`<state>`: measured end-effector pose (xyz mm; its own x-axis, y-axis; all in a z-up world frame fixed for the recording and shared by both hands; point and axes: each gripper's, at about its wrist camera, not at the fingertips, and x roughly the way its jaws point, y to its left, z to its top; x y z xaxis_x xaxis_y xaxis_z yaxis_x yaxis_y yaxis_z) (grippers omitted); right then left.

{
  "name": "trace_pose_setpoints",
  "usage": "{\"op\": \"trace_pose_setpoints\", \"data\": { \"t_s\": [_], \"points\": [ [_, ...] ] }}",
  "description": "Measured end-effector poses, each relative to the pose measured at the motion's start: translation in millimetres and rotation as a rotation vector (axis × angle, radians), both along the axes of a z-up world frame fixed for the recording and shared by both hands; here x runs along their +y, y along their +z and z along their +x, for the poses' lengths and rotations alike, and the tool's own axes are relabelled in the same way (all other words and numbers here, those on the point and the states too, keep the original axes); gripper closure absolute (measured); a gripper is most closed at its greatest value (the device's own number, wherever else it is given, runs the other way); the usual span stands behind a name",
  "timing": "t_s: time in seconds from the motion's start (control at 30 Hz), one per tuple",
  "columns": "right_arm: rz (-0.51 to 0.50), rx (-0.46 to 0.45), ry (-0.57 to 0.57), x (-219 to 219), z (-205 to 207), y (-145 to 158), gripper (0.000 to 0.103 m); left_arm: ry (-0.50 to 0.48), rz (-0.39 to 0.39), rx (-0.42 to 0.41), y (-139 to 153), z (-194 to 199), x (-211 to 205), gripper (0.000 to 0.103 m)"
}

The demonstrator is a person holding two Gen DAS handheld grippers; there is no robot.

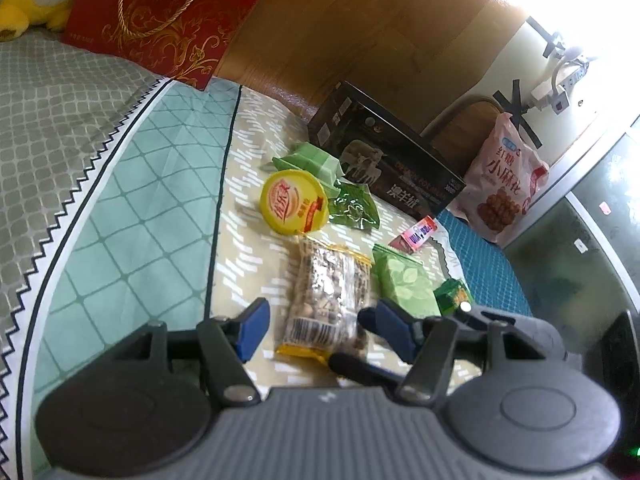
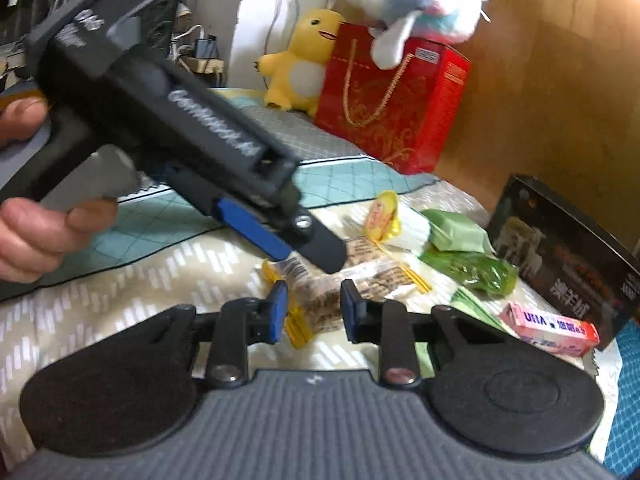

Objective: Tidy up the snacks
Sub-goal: 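Grasp the clear peanut bag with the left gripper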

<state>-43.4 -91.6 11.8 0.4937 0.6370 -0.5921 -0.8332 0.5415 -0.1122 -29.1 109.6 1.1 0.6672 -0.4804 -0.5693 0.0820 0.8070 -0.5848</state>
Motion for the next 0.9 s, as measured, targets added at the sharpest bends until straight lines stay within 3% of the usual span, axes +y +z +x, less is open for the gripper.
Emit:
{"op": "trace_pose_setpoints", "data": {
  "t_s": [0.17,0.3,0.5,0.73,0.8,0.9],
  "points": [
    [0.016,0.014,0.036,-8,-10,3,0.068,-0.001,-0.003,0.001,0,0,1,0.043],
    [0.072,0.075,-0.022,-26,-4,11,0.055,-0.004,-0.011,0.003,1,0,2,0.042],
    [0.097,0.132,-0.104,-42,8,10,0.054,-0.032,-0.015,0.008,3,8,-4,0.042],
    [0.068,0.173,-0.03,-24,7,5,0.048,-0.046,0.007,0.014,4,14,-13,0.042],
    [0.024,0.182,-0.033,-18,8,-2,0.046,-0.06,0.002,0.019,4,15,-13,0.046],
    [0.058,0.209,-0.078,-24,17,-4,0.048,-0.091,0.028,0.03,2,16,-21,0.052]
  ]
}}
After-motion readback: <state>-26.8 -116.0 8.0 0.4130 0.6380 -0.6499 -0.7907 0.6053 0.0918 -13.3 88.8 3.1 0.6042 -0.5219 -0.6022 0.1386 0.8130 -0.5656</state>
